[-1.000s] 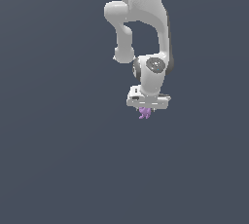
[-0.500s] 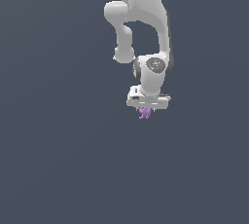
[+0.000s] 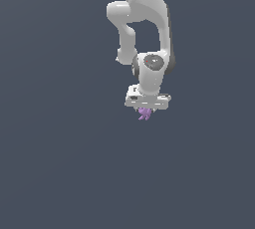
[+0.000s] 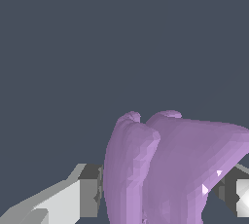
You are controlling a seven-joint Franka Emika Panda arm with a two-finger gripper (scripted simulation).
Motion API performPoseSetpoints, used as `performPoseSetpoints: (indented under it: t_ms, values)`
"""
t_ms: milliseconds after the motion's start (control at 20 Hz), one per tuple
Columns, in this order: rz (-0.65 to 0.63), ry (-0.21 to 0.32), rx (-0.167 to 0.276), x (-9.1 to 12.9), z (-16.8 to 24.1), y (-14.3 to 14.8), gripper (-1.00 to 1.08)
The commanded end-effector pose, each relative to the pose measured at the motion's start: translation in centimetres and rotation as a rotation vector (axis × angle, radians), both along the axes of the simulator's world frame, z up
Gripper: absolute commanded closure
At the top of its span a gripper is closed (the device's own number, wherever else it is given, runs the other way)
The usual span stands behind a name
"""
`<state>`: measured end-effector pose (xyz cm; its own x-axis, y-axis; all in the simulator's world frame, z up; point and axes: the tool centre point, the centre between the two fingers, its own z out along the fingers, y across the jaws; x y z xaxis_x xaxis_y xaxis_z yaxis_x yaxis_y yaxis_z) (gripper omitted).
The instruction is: Pick up the object and move it to a goal position.
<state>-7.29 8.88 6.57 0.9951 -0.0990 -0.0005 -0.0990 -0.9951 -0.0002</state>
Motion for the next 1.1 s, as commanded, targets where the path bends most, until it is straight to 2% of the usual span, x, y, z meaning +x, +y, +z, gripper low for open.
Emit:
performPoseSetpoints:
  t_ms: [0, 1050]
  values:
    - [-0.001, -0.001, 0.000, 0.0, 1.1, -1.5, 1.08]
    - [-0.001, -0.001, 0.002, 0.5, 16.4, -20.9, 1.08]
